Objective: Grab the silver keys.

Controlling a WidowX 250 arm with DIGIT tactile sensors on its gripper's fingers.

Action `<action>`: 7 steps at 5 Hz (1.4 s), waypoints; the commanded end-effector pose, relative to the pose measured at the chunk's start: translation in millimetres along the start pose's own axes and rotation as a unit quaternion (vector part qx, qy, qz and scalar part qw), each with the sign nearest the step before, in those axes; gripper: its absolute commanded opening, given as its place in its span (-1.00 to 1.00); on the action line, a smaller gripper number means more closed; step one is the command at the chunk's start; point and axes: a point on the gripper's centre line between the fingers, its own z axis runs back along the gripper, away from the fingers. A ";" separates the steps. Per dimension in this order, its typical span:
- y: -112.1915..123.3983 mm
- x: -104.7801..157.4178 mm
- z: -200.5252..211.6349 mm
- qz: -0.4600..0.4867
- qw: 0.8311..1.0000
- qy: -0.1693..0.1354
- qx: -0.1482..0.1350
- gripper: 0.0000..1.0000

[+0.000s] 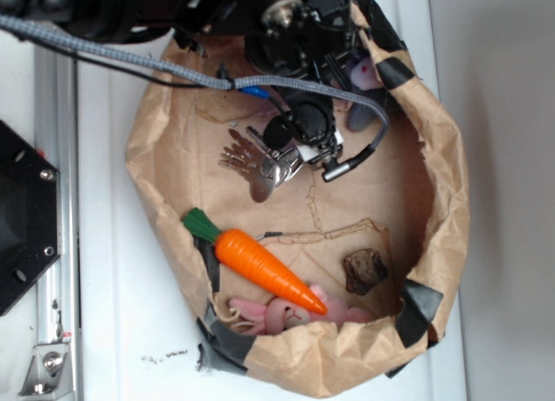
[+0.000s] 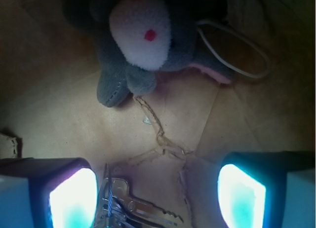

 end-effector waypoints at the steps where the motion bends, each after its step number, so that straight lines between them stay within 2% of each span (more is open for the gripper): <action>1: -10.4 0.7 2.1 -0.022 1.000 0.011 -0.018 1.00; 2: -20.1 -6.2 -3.2 -0.074 0.995 0.063 -0.022 1.00; 3: -24.4 -15.0 -0.5 -0.086 0.992 0.084 -0.039 1.00; 5: -25.4 -15.4 -3.1 -0.085 0.992 0.093 -0.027 1.00; 7: -25.0 -13.3 -5.0 -0.077 0.992 0.099 -0.031 1.00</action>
